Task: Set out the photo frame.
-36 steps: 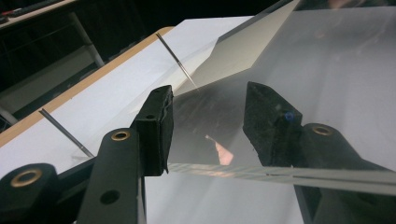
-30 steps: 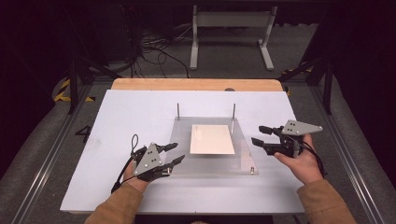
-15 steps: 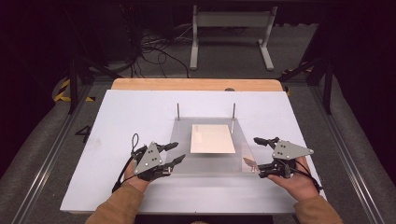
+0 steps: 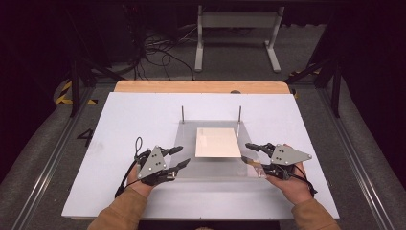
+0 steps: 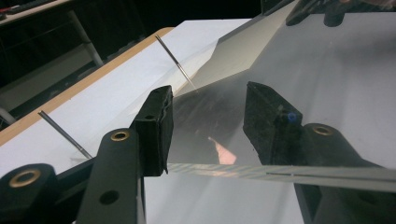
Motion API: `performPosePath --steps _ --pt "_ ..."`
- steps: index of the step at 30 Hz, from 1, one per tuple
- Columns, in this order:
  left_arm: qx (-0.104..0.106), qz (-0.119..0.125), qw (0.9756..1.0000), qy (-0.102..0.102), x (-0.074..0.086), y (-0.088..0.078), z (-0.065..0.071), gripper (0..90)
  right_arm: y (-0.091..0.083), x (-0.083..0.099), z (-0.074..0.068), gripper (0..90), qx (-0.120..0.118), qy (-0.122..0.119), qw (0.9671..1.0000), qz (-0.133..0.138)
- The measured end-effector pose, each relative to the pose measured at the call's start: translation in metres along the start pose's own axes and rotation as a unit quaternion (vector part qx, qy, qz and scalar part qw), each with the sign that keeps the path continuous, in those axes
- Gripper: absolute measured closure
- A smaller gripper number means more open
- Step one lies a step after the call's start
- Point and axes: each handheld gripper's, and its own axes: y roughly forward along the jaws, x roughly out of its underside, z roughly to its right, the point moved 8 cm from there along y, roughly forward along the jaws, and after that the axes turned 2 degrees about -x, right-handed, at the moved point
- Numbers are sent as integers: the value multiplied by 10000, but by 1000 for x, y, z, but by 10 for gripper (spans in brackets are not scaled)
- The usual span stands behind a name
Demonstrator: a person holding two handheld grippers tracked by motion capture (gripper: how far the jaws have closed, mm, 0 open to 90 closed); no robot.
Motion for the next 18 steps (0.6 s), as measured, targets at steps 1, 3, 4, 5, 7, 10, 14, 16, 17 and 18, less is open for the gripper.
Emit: performPosePath --steps 1,3,4,5,7,10,14,16,17,18 --pt "8 3 10000 -11 0 0 0 518 0 0 0 535 -29 29 10000 22" --pt "-6 15 10000 -9 -1 0 -1 521 0 -1 1 535 -95 61 9999 45" --pt "-15 13 10000 -6 -1 -1 -1 522 0 -2 1 536 -100 82 9999 44" --pt "-20 26 10000 -18 -2 -1 -1 524 0 -3 2 537 -98 86 9999 44" --pt "-71 72 9999 -19 -5 -1 -4 525 0 -5 3 543 -99 106 9999 55" --pt "-132 133 9998 25 -10 -3 -6 527 -1 -9 4 551 -63 88 9999 48" --pt "-199 282 9994 73 -19 -7 -9 535 -4 -19 5 582 129 -95 9998 85" --pt "-271 391 9988 80 -26 -9 -11 537 -5 -25 6 589 234 -191 9995 116" --pt "-324 472 9983 94 -31 -10 -11 540 -7 -28 7 589 291 -176 9993 154" --pt "-357 494 9981 134 -34 -11 -11 543 -9 -31 8 589 323 -201 9991 199"
